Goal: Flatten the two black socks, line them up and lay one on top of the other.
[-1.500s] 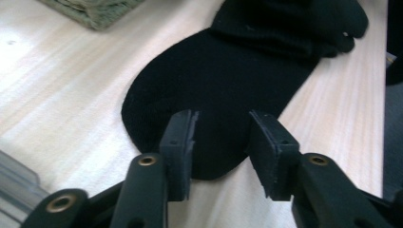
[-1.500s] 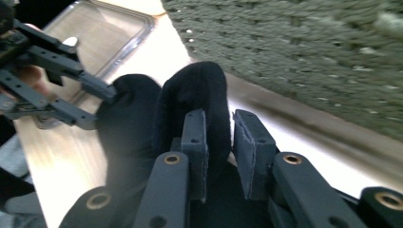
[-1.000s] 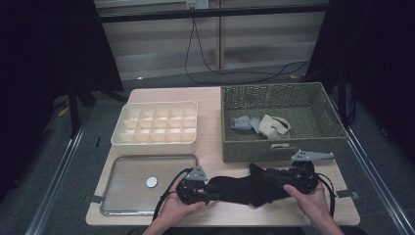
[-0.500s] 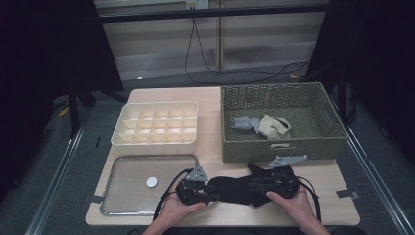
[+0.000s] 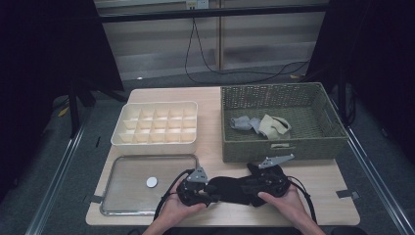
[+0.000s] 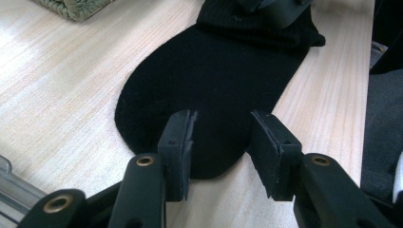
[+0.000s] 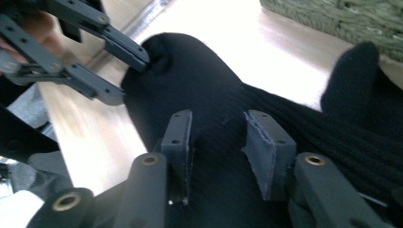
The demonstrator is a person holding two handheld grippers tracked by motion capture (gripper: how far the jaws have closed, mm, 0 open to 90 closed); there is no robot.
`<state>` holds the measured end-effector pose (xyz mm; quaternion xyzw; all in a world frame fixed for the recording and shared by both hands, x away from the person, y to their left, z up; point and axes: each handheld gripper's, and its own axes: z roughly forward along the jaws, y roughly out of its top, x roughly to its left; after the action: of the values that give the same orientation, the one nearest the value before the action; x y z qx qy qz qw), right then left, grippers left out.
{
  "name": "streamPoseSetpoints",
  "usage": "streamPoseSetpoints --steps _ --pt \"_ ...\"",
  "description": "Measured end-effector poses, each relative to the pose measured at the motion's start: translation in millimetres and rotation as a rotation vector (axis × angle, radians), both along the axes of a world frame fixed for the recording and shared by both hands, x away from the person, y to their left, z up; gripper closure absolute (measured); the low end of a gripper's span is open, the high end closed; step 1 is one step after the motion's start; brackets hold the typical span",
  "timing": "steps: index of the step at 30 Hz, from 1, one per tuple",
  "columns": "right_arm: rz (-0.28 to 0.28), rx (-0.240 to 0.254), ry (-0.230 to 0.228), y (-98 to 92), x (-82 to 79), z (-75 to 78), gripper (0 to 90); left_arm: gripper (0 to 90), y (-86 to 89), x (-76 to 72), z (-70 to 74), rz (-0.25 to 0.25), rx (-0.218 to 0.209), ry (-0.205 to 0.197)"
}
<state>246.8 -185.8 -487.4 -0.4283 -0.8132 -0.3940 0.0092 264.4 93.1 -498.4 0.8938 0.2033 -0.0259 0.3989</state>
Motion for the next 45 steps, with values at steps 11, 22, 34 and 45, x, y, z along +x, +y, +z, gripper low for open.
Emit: streamPoseSetpoints --steps 11,22,34,45 --pt "-0.005 -0.075 -0.02 10.2 1.9 -5.2 68.2 56.6 -1.6 -1.1 0.1 0.001 -0.002 0.003" --pt "-0.044 -0.04 0.011 3.4 6.5 -7.0 85.8 52.9 -2.5 -2.0 0.9 -0.004 0.012 -0.004" --pt "-0.068 0.118 0.002 -17.4 3.1 11.4 86.3 52.0 -3.2 -2.6 0.3 -0.003 0.005 -0.006" --pt "-0.118 0.225 -0.077 -40.3 -6.4 43.9 86.3 51.9 -3.5 -2.2 0.5 0.001 0.008 -0.002"
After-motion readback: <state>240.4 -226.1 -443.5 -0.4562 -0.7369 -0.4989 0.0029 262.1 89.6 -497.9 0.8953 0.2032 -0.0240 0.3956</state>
